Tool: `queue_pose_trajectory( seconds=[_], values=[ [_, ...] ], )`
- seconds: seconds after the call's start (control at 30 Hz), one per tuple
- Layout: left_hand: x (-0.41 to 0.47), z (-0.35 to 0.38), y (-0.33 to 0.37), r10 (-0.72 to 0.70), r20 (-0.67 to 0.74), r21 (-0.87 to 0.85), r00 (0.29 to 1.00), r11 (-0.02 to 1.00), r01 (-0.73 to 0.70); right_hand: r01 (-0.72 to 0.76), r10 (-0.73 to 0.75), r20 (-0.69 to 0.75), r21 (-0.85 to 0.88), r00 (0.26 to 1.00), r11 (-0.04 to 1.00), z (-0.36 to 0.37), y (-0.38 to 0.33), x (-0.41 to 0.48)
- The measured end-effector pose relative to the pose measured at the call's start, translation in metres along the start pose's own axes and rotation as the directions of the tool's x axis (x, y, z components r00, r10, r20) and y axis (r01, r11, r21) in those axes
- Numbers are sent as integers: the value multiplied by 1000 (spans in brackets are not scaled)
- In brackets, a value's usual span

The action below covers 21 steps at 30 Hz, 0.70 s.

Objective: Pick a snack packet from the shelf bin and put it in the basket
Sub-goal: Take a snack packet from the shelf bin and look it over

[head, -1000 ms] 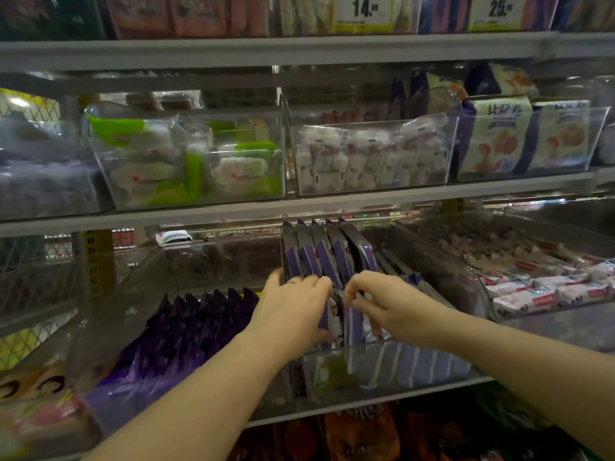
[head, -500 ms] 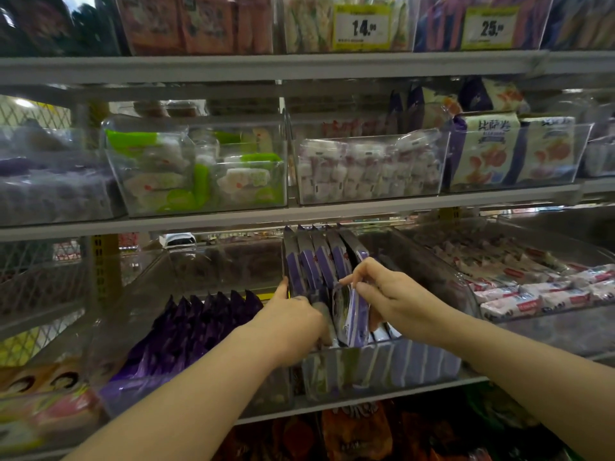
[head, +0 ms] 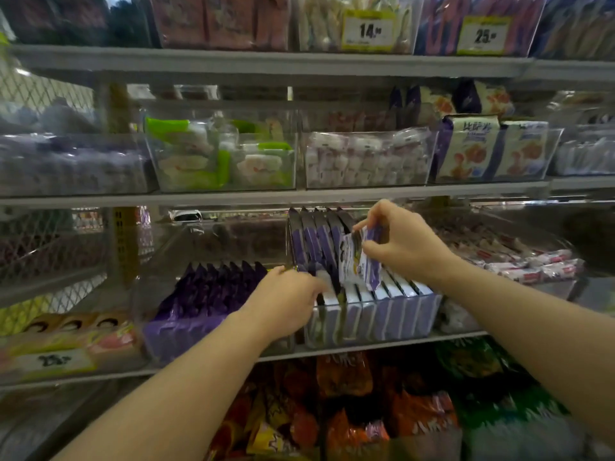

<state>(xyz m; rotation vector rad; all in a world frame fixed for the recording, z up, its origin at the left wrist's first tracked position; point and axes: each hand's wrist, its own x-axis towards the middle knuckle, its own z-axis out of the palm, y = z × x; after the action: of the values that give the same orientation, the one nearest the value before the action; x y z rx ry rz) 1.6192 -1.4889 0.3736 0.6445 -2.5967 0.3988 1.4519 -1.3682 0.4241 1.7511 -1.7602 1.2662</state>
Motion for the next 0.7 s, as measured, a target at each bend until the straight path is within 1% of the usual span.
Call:
queue_pose_trajectory(
  seconds=[0.03,0.07,0.1,0.13,0.17,0.2,0.23,0.27,0.3,0.33,0.43,0.5,0.53,0.57,0.63,0.67,0.7],
  values=[
    [-6,1,1,-46,-111,-143,993,989,30,6,-3,-59,43,998,999,-4,-5,-11],
    [-14,2,3,-131,-192,-303,973,951,68,13,-2,-122,96,993,995,-7,-10,-24],
    [-22,4,8,-234,-222,-472,947,875,106,18,10,-179,156,984,988,-7,-15,-39],
    [-29,6,14,-333,-186,-652,924,746,138,18,33,-224,220,974,975,-5,-20,-55],
    [-37,8,22,-404,-84,-824,911,543,165,16,62,-256,290,965,957,-1,-24,-71],
    [-45,10,32,-422,69,-940,904,275,200,15,92,-277,363,956,932,5,-28,-89],
    [-54,13,42,-383,218,-970,898,14,241,17,120,-287,434,950,901,13,-31,-107],
    [-63,18,52,-321,312,-948,894,-171,270,18,142,-287,492,947,870,23,-32,-125],
    [-74,25,60,-274,348,-922,896,-270,276,12,159,-275,533,948,846,33,-33,-143],
    [-85,34,68,-257,352,-910,900,-318,265,-1,176,-256,562,951,827,44,-32,-161],
    [-117,65,81,-294,344,-899,892,-377,222,-78,239,-165,647,957,758,72,-17,-208],
    [-136,83,82,-302,374,-872,877,-435,222,-174,292,-70,665,954,727,85,-6,-231],
    [-145,91,82,-309,390,-869,867,-434,236,-240,322,-5,654,947,718,90,-1,-240],
    [-152,100,81,-323,400,-881,858,-394,262,-318,355,67,620,933,717,92,4,-247],
    [-164,116,80,-322,410,-902,853,-285,325,-478,439,205,508,875,717,94,14,-255],
    [-169,123,81,-295,423,-900,857,-247,359,-545,473,273,472,838,693,95,19,-257],
    [-173,131,81,-254,441,-893,861,-218,393,-604,495,345,479,797,638,98,24,-258]
  ],
)
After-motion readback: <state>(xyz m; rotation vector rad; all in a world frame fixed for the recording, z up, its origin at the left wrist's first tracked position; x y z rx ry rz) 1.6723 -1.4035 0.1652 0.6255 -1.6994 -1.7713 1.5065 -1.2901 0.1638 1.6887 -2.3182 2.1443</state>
